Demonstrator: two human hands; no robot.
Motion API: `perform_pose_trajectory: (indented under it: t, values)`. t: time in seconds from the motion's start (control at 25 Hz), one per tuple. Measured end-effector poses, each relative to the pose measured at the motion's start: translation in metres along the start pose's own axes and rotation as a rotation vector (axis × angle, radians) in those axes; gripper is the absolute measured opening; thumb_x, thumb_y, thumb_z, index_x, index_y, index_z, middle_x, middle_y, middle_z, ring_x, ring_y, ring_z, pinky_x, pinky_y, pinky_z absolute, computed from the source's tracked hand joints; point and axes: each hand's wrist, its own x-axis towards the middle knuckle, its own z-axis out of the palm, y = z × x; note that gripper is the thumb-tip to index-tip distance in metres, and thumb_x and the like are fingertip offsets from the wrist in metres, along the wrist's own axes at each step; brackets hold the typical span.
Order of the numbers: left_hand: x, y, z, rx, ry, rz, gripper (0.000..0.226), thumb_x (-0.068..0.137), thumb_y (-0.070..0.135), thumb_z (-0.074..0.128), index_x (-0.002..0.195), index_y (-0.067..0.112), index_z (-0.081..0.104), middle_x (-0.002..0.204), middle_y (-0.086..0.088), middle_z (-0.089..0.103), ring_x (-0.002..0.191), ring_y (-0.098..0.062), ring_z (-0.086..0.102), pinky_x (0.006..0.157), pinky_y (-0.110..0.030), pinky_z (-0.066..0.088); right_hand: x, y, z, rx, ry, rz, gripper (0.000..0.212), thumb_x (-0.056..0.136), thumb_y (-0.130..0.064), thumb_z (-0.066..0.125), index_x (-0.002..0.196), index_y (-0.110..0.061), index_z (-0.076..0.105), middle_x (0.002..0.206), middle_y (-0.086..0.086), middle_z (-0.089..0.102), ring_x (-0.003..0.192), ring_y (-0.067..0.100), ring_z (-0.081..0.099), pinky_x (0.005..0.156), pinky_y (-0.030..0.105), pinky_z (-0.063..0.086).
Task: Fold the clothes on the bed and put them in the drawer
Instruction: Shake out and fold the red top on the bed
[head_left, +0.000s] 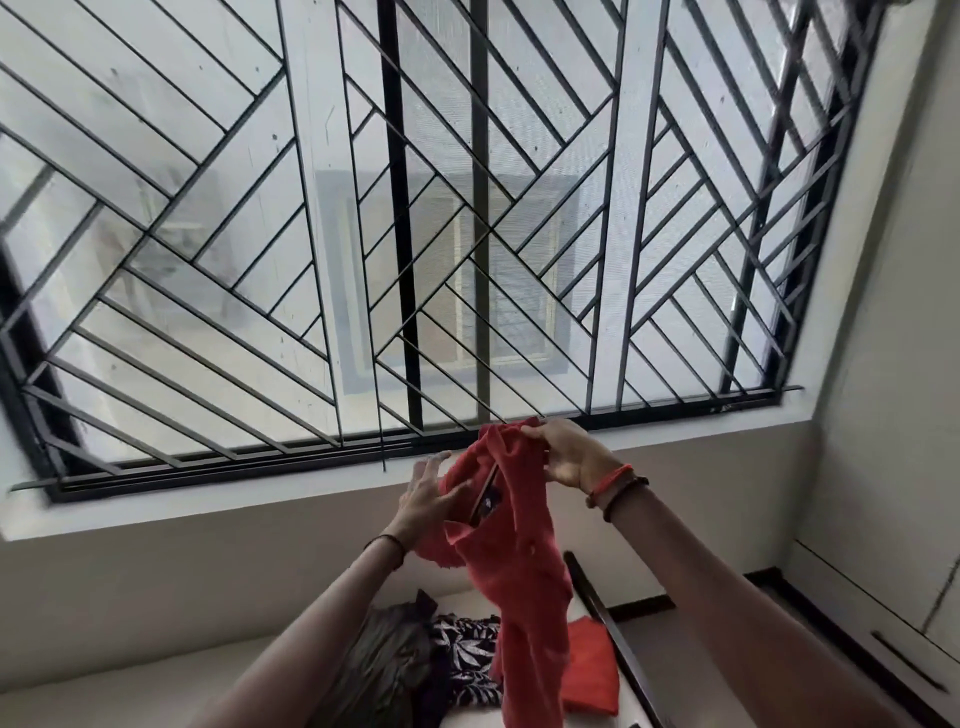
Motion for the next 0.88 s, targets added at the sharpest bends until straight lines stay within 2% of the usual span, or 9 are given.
perform_pose_trajectory:
  t: [0.08, 0.2, 0.28, 0.36, 0.48, 0.6, 0.68, 0.76, 0.88]
  values:
    - [0.003, -0.003, 0.002, -0.007, -0.158, -0.004, 0.074, 0.073, 0.053, 0.066, 0.137, 0.026, 0.039, 0.132, 0.004, 0.042, 0.119, -0.018, 0.045, 0.106, -0.05, 0.038, -0.006, -0.008, -0.004, 0.031, 0.008, -0.014, 0.025, 0.099, -0.008, 0.043, 0.08, -0.011, 0.059, 0.059, 0.003, 0.066, 0.069, 0.018, 0.058, 0.062, 0.035, 0.045]
    - [0.002, 0.001, 0.006, -0.128, -0.215, 0.049, 0.011, 0.089, 0.018, 0.064, 0.095, 0.027, 0.063, 0.1, -0.007, 0.065, 0.092, -0.017, 0.057, 0.088, -0.042, 0.05, -0.012, -0.016, -0.014, 0.074, 0.045, -0.043, 0.021, 0.098, -0.009, 0.044, 0.084, -0.009, 0.061, 0.067, 0.005, 0.067, 0.07, 0.02, 0.06, 0.062, 0.033, 0.045]
    - [0.006, 0.005, 0.007, -0.203, -0.152, 0.062, 0.015, 0.096, 0.014, 0.052, 0.088, 0.021, 0.063, 0.087, -0.007, 0.063, 0.081, -0.019, 0.053, 0.071, -0.036, 0.048, -0.015, -0.017, -0.023, 0.094, 0.046, -0.062, 0.023, 0.097, -0.01, 0.044, 0.082, -0.01, 0.061, 0.062, 0.004, 0.067, 0.07, 0.02, 0.059, 0.061, 0.033, 0.043]
    - [0.006, 0.016, 0.0, -0.345, -0.09, 0.05, 0.019, 0.1, 0.018, 0.045, 0.098, 0.013, 0.064, 0.087, -0.007, 0.064, 0.077, -0.019, 0.054, 0.063, -0.024, 0.047, -0.017, -0.017, -0.033, 0.09, 0.049, -0.082, 0.024, 0.096, -0.01, 0.043, 0.08, -0.012, 0.06, 0.063, 0.004, 0.065, 0.07, 0.019, 0.058, 0.061, 0.033, 0.042]
    - [0.008, 0.033, -0.008, -0.443, -0.054, 0.041, 0.032, 0.101, 0.027, 0.043, 0.114, 0.006, 0.063, 0.1, -0.011, 0.069, 0.085, -0.02, 0.062, 0.07, -0.022, 0.051, -0.016, -0.008, -0.044, 0.071, 0.075, -0.061, 0.023, 0.096, -0.011, 0.042, 0.081, -0.016, 0.059, 0.072, 0.002, 0.06, 0.069, 0.017, 0.055, 0.06, 0.031, 0.042]
    - [0.012, 0.045, -0.011, -0.54, -0.067, 0.03, 0.029, 0.1, 0.028, 0.045, 0.113, 0.009, 0.064, 0.101, -0.012, 0.07, 0.086, -0.02, 0.064, 0.072, -0.023, 0.054, -0.008, 0.006, -0.051, -0.044, 0.147, -0.04, 0.022, 0.095, -0.011, 0.044, 0.08, -0.016, 0.059, 0.072, 0.003, 0.058, 0.066, 0.016, 0.054, 0.057, 0.028, 0.045]
    - [0.018, 0.048, -0.012, -0.494, -0.059, 0.048, 0.03, 0.099, 0.027, 0.046, 0.114, 0.007, 0.064, 0.1, -0.011, 0.069, 0.084, -0.018, 0.065, 0.069, -0.018, 0.054, -0.002, 0.018, -0.05, -0.296, 0.286, -0.199, 0.015, 0.089, -0.004, 0.048, 0.088, -0.012, 0.061, 0.083, 0.007, 0.059, 0.074, 0.019, 0.054, 0.065, 0.029, 0.048]
    - [0.023, 0.049, -0.014, -0.437, -0.057, 0.065, 0.031, 0.099, 0.027, 0.047, 0.114, 0.007, 0.065, 0.1, -0.009, 0.07, 0.086, -0.017, 0.065, 0.072, -0.017, 0.053, -0.002, 0.022, -0.043, -0.548, 0.493, -0.495, 0.021, 0.085, 0.004, 0.048, 0.097, -0.009, 0.06, 0.091, 0.008, 0.063, 0.082, 0.02, 0.057, 0.076, 0.028, 0.047]
    - [0.025, 0.055, -0.017, -0.376, -0.059, 0.083, 0.025, 0.099, 0.027, 0.046, 0.107, 0.013, 0.066, 0.1, -0.006, 0.069, 0.087, -0.015, 0.063, 0.075, -0.019, 0.049, -0.008, 0.028, -0.023, -0.716, 0.263, -0.746, 0.022, 0.085, 0.004, 0.056, 0.088, -0.015, 0.067, 0.086, 0.003, 0.069, 0.081, 0.017, 0.064, 0.079, 0.028, 0.053]
